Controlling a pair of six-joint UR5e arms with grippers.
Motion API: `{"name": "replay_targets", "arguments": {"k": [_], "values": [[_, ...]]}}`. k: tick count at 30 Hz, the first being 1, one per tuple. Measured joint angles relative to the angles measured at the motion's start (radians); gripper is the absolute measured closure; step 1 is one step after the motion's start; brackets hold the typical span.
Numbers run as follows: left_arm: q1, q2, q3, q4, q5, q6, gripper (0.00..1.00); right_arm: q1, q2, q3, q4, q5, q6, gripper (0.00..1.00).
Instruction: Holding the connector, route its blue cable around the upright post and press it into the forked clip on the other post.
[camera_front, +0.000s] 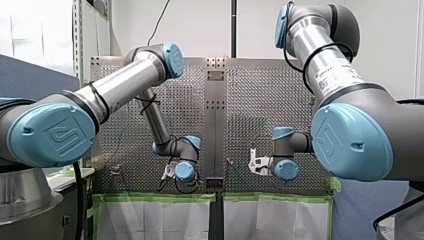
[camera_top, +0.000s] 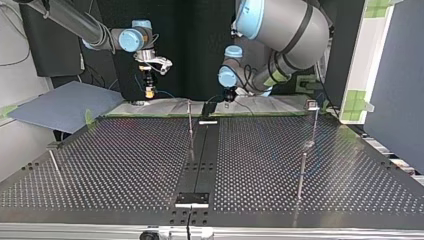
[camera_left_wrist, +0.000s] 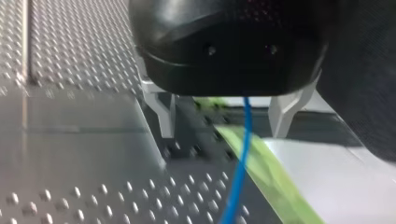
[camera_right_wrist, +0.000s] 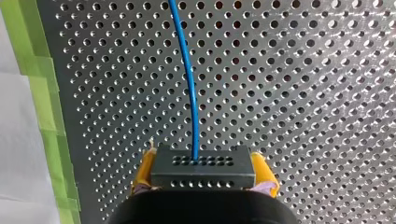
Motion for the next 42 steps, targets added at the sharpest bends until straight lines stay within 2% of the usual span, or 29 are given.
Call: {"name": "replay_targets", "arguments": {"k": [20,26,32,42], "values": [[-0.062,0.000,0.000,0.108,0.159,-0.159,0.01,0.000,0.000,-0.001,0.006,-0.006,-0.003,1.00],[-0.081,0.000,0.000,0.129,0.203,-0.207,0.01,0.000,0.000,-0.001,0.012,-0.030,-0.008,1.00],[-0.094,0.000,-0.001,0.158,0.185,-0.252,0.01,-0.002,0.000,-0.001,0.017,-0.075,-0.006,1.00],[-0.099,0.000,-0.001,0.170,0.109,-0.330,0.01,-0.015,0.000,-0.006,0.024,-0.160,0.019,1.00]]}}
